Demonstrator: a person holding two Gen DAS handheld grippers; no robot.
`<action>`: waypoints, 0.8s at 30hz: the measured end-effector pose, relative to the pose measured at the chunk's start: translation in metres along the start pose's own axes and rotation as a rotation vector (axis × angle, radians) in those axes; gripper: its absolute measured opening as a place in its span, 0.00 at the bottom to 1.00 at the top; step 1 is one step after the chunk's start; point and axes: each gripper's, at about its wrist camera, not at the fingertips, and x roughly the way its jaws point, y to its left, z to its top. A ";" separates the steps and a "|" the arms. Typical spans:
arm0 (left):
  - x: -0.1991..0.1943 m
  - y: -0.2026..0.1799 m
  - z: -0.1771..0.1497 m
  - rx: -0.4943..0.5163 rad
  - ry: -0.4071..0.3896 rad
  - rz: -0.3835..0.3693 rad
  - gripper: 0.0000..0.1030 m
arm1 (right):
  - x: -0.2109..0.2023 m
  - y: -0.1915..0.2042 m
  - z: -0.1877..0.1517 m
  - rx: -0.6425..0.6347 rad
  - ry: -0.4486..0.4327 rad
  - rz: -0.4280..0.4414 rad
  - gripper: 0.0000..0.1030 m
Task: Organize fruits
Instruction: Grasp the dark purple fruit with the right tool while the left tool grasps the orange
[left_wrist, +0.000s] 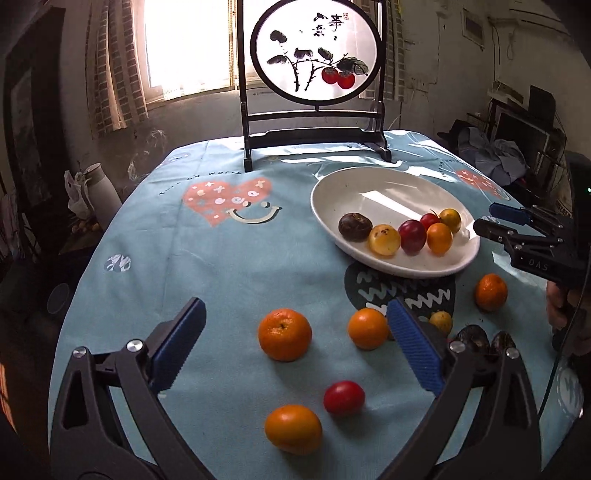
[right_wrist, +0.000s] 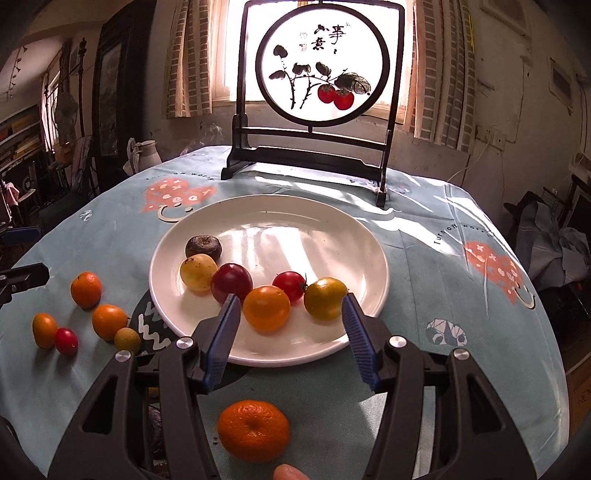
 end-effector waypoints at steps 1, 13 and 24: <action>-0.001 0.002 -0.006 0.006 -0.002 -0.012 0.97 | -0.003 0.001 -0.001 -0.002 -0.006 0.003 0.56; -0.015 0.013 -0.029 -0.016 -0.015 -0.084 0.97 | -0.056 0.024 -0.042 0.058 0.092 0.130 0.56; -0.019 0.014 -0.040 0.004 0.010 -0.138 0.97 | -0.043 0.056 -0.081 0.012 0.289 0.136 0.56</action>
